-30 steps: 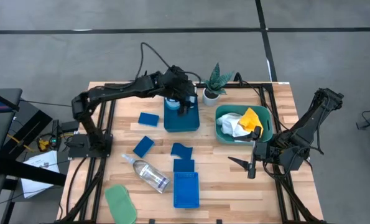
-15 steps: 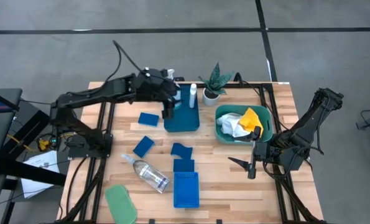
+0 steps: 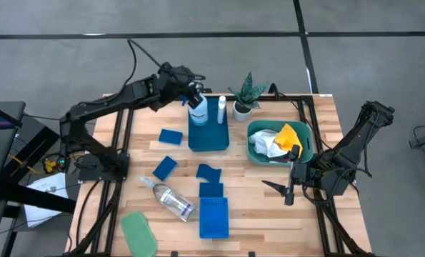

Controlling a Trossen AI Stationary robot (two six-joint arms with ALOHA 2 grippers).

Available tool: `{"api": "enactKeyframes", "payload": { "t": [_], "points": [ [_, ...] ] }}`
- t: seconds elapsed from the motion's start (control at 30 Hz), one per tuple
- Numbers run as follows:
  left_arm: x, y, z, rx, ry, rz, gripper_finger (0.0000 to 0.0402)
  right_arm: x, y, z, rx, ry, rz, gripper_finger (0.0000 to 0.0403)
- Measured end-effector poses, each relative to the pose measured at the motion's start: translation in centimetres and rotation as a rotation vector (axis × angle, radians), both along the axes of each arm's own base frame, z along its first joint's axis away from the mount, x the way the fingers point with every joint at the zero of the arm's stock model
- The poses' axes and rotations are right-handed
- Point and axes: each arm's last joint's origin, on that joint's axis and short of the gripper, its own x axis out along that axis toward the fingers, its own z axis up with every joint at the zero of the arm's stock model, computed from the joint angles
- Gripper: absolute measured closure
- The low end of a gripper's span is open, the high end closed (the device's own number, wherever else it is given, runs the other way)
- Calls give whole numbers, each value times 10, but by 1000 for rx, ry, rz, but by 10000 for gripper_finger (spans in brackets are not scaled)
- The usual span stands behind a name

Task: Pick & Place Kitchen Items
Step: Adjust the blue spray bottle in the blue bin

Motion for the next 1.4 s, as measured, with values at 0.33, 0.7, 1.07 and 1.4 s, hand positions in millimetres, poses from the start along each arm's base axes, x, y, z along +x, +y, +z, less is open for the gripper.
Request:
{"api": "enactKeyframes", "payload": {
  "t": [0.33,0.7,1.07,1.4],
  "points": [
    [9,31,-24,-119,-6,18,161,0,0,0,-1,1,0,67],
    [9,28,-21,-131,-25,-10,270,0,0,0,-3,2,0,67],
    [11,28,-21,-142,-35,-56,358,0,0,0,-2,2,0,67],
    [16,27,-18,-159,-95,-127,358,0,0,0,-3,2,0,67]
  ]
}}
